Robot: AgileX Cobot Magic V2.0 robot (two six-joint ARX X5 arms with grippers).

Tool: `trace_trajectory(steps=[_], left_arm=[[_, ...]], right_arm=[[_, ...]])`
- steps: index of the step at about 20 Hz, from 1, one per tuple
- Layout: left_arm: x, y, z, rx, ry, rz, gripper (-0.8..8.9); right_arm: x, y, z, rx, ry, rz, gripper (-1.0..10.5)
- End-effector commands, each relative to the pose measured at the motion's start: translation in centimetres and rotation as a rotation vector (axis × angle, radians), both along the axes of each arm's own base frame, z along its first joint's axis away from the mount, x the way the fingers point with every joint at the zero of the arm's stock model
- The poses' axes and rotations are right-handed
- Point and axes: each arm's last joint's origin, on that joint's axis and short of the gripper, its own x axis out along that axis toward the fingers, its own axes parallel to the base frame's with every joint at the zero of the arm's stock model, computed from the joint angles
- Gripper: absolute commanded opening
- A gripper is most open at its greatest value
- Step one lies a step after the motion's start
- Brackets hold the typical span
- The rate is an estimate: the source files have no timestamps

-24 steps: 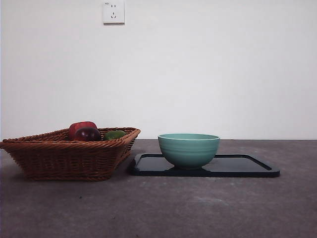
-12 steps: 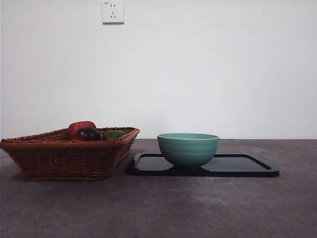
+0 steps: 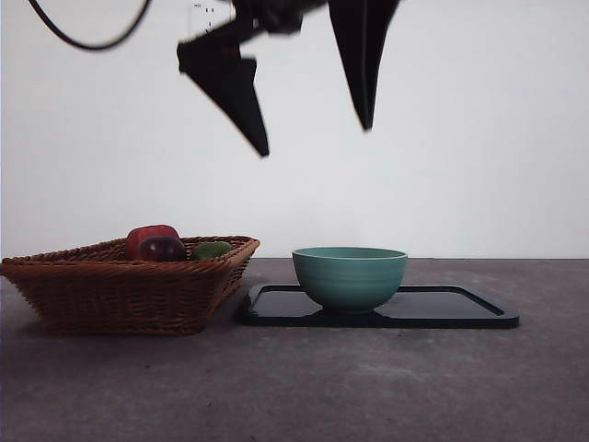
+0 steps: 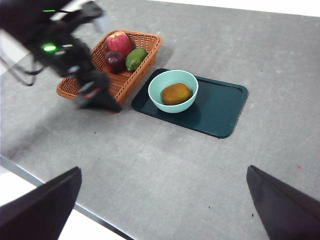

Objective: Pick up the wifruite, put it on the bowl, pick up the plate, put it on desk

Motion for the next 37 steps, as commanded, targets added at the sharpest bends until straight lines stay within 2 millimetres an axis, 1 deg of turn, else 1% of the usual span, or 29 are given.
trace_trajectory(steps=[1,4,7,10,14,19,25,32,37], left_arm=[[2.3,-1.3,-0.6,0.031,0.011,-0.010,5.41],[5.1,-2.6,-1.1,0.044,-0.003,-0.031,5.41],[7.5,-3.7,-1.5,0.046,-0.031,-0.066,5.41],[9.4,-4.5,-2.5,0.051,-0.049,-0.086,5.41],[11.1,-5.4,-4.2,0.051,-0.107,-0.141,5.39],[12.3,-6.0,-6.5,0.098,-0.146,-0.212,5.39],[13.3,-6.6,-8.9,0.104,-0.140,-0.210,5.31],[14.3,-6.1,-10.0,0.112,-0.128,-0.192,5.31],[14.4,-6.3,-11.0,0.125,-0.111,-0.198,5.31]], right_arm=[[-0.5,-0.2,-0.4,-0.020,0.061,0.005,5.5],[-0.5,-0.2,-0.4,-0.021,0.060,0.005,5.5],[-0.5,-0.2,-0.4,-0.021,0.060,0.005,5.5],[-0.5,-0.2,-0.4,-0.021,0.060,0.005,5.5],[-0.5,-0.2,-0.4,-0.021,0.060,0.005,5.5],[-0.5,-0.2,-0.4,-0.021,0.060,0.005,5.5],[-0.5,-0.2,-0.4,-0.021,0.060,0.005,5.5],[-0.5,-0.2,-0.4,-0.021,0.060,0.005,5.5],[-0.5,-0.2,-0.4,-0.021,0.060,0.005,5.5]])
